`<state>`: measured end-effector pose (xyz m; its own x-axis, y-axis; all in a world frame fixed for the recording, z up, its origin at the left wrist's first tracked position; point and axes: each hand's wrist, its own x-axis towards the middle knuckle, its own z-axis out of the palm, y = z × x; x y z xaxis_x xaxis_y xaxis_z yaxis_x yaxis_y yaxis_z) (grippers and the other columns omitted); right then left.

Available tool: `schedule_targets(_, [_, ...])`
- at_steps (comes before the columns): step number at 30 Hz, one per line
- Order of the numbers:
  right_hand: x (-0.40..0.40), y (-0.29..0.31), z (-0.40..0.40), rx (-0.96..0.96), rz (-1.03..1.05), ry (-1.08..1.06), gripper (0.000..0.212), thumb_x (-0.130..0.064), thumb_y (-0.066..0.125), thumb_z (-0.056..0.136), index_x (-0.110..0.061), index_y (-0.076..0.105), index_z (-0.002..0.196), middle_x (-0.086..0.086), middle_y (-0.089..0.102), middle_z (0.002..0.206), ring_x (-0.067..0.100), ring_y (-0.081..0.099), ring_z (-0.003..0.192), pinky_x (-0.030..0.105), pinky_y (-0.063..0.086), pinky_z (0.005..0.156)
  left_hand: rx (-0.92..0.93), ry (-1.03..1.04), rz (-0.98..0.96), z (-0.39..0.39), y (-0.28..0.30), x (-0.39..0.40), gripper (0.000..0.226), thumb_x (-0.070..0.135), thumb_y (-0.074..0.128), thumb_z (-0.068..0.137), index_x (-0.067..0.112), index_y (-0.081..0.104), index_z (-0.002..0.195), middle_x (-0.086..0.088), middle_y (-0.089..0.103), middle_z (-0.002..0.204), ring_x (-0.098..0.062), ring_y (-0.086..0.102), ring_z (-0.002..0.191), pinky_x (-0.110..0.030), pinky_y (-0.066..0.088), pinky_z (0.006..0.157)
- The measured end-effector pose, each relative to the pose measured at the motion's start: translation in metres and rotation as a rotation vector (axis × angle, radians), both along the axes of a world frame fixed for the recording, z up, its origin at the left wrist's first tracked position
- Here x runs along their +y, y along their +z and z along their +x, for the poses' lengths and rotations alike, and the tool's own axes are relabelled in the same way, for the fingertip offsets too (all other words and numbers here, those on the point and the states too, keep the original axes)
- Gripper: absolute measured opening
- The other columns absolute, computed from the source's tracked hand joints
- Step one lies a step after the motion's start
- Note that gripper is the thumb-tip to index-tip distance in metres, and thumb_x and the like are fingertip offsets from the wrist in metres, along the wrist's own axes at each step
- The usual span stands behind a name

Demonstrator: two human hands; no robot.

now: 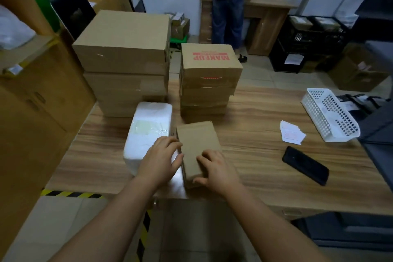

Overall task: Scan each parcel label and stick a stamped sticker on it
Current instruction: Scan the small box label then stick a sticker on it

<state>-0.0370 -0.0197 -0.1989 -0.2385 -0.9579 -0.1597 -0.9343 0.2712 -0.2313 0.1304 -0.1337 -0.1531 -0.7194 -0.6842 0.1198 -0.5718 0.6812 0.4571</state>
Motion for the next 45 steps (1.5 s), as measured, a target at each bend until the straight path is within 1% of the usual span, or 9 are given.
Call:
schedule_targets(5, [0.019, -0.002, -0.037, -0.135, -0.149, -0.126, 0.056, -0.057, 0.044, 0.090, -0.015, 0.069, 0.118, 0.001, 0.060, 0.129, 0.026, 0.052, 0.122, 0.041, 0.046, 0.099, -0.018, 0.061, 0.072, -0.020, -0.001, 0.019, 0.041, 0.035, 0.054, 0.098, 0.022, 0.054, 0.136, 0.005, 0.049, 0.140, -0.014, 0.041, 0.130, -0.028, 0.035, 0.106])
schedule_targets(12, [0.049, -0.007, -0.075, -0.134, -0.048, -0.022, 0.064, -0.035, 0.065, 0.089, -0.019, 0.043, 0.147, 0.000, 0.032, 0.155, 0.018, 0.026, 0.143, 0.029, 0.024, 0.118, -0.278, 0.067, 0.414, -0.061, -0.041, 0.043, 0.076, 0.041, 0.065, 0.090, 0.027, 0.027, 0.154, 0.004, 0.019, 0.162, -0.019, 0.021, 0.147, -0.033, 0.023, 0.117])
schedule_targets(21, [0.072, -0.006, -0.120, -0.287, -0.168, -0.105, 0.059, -0.031, 0.067, 0.089, -0.024, 0.047, 0.144, -0.008, 0.037, 0.147, 0.009, 0.032, 0.135, 0.023, 0.024, 0.114, -0.006, 0.090, 0.349, -0.102, -0.043, 0.064, 0.059, 0.029, 0.068, 0.091, 0.033, 0.044, 0.145, 0.009, 0.036, 0.153, -0.015, 0.030, 0.140, -0.026, 0.022, 0.113])
schedule_targets(27, [0.105, -0.028, -0.155, -0.570, -0.257, -0.347, 0.044, -0.013, 0.064, 0.088, -0.025, 0.053, 0.129, -0.001, 0.059, 0.128, 0.013, 0.057, 0.120, 0.030, 0.048, 0.100, 0.037, 0.117, 0.451, -0.141, -0.029, 0.077, 0.080, 0.032, 0.079, 0.080, 0.043, 0.034, 0.147, 0.008, 0.022, 0.158, -0.019, 0.021, 0.143, -0.037, 0.025, 0.116])
schedule_targets(29, [0.102, -0.023, -0.163, -0.668, -0.368, -0.481, 0.036, -0.015, 0.064, 0.091, -0.019, 0.057, 0.126, -0.001, 0.062, 0.123, 0.014, 0.061, 0.114, 0.017, 0.049, 0.090, 0.017, 0.122, 0.509, -0.149, -0.040, 0.082, 0.078, 0.025, 0.077, 0.081, 0.041, 0.036, 0.145, 0.002, 0.041, 0.150, -0.018, 0.040, 0.133, -0.027, 0.033, 0.104])
schedule_targets(31, [0.092, -0.017, -0.164, -0.729, -0.381, -0.494, 0.048, -0.031, 0.069, 0.090, -0.021, 0.053, 0.134, -0.006, 0.056, 0.127, 0.012, 0.058, 0.115, 0.021, 0.048, 0.093, 0.048, 0.137, 0.556, -0.151, -0.048, 0.090, 0.068, 0.020, 0.072, 0.084, 0.048, 0.041, 0.138, 0.005, 0.058, 0.132, -0.013, 0.055, 0.114, -0.023, 0.040, 0.089])
schedule_targets(35, [0.076, -0.012, -0.164, -0.784, -0.306, -0.493, 0.068, -0.040, 0.073, 0.085, -0.027, 0.042, 0.145, -0.005, 0.050, 0.137, 0.014, 0.054, 0.121, 0.037, 0.047, 0.103, 0.105, 0.178, 0.451, -0.156, -0.054, 0.101, 0.061, 0.021, 0.067, 0.087, 0.043, 0.046, 0.140, 0.013, 0.059, 0.119, -0.008, 0.054, 0.108, -0.022, 0.039, 0.083])
schedule_targets(38, [0.072, -0.009, -0.168, -0.921, -0.291, -0.522, 0.060, -0.027, 0.068, 0.091, -0.026, 0.042, 0.145, -0.004, 0.053, 0.136, 0.011, 0.054, 0.117, 0.033, 0.047, 0.102, 0.092, 0.179, 0.343, -0.154, -0.049, 0.095, 0.064, 0.025, 0.071, 0.086, 0.032, 0.045, 0.145, 0.006, 0.052, 0.129, -0.013, 0.047, 0.119, -0.026, 0.038, 0.098])
schedule_targets(45, [0.070, -0.004, -0.185, -0.619, -0.462, -0.678, 0.039, -0.030, 0.054, 0.097, -0.019, 0.057, 0.135, -0.001, 0.043, 0.142, 0.018, 0.040, 0.132, 0.039, 0.034, 0.112, -0.027, 0.092, 0.222, -0.166, -0.038, 0.091, 0.072, 0.056, 0.070, 0.079, 0.040, 0.042, 0.143, 0.009, 0.034, 0.151, -0.016, 0.026, 0.140, -0.039, 0.024, 0.113])
